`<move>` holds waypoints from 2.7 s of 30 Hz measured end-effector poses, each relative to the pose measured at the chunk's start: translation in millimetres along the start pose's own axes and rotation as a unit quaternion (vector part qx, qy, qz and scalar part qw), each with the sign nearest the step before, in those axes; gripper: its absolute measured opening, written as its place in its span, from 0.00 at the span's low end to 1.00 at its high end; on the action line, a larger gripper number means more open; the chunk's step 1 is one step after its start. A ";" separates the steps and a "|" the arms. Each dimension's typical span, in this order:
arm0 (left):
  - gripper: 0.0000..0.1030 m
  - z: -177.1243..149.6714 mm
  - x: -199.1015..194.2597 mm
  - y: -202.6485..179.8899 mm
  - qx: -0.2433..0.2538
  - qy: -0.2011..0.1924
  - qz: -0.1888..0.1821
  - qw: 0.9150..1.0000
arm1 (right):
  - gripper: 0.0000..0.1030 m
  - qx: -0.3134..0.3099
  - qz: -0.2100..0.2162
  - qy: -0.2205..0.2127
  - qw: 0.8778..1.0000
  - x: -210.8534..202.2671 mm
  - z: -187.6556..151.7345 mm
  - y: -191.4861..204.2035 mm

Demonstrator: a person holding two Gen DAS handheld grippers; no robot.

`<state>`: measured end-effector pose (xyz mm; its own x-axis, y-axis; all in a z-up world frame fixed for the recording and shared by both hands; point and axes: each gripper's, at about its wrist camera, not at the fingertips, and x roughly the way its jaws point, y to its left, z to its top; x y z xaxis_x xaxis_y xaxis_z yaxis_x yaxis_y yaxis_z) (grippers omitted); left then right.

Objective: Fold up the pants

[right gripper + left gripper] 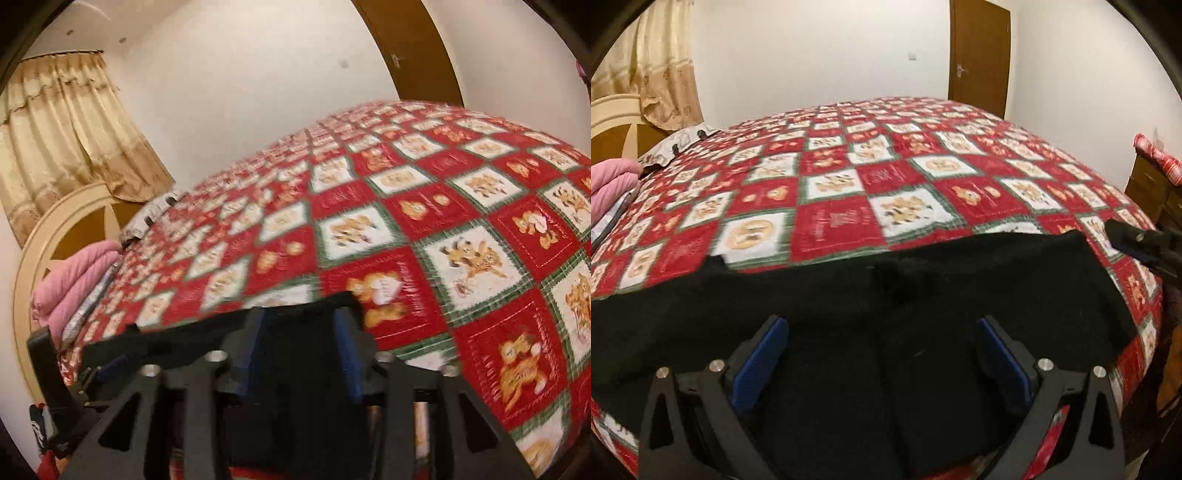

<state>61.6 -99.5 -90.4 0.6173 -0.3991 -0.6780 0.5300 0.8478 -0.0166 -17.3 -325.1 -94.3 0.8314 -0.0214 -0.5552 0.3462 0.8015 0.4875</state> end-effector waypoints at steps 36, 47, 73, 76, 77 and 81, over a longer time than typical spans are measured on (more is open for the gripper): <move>0.88 -97.3 -41.5 279.8 -0.434 -0.007 0.156 0.887 | 0.61 -0.105 0.061 0.104 0.987 55.5 -88.7 115.6; 0.22 -97.6 -65.0 283.3 -0.433 -0.050 0.169 0.884 | 0.61 -0.074 0.077 0.112 0.988 51.0 -84.9 106.8; 0.35 -106.7 -64.3 288.9 -0.415 -0.050 0.138 0.898 | 0.63 -0.023 0.076 0.092 0.993 33.3 -84.9 79.1; 0.35 -113.6 -59.1 292.6 -0.440 -0.044 0.130 0.887 | 0.64 -0.028 0.075 0.092 0.993 34.3 -84.8 81.2; 0.33 -114.7 -59.1 292.6 -0.445 -0.046 0.128 0.885 | 0.64 -0.029 0.074 0.092 0.993 34.3 -84.9 81.4; 0.15 -102.2 -68.4 286.4 -0.426 -0.068 0.126 0.893 | 0.64 -0.019 0.079 0.093 0.992 33.3 -82.3 79.4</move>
<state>111.7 206.3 -123.9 0.7507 -0.1474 -0.6440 -0.2346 0.8518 -0.4684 2.1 -212.9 -129.5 0.7777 0.2139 -0.5911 0.1988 0.8084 0.5541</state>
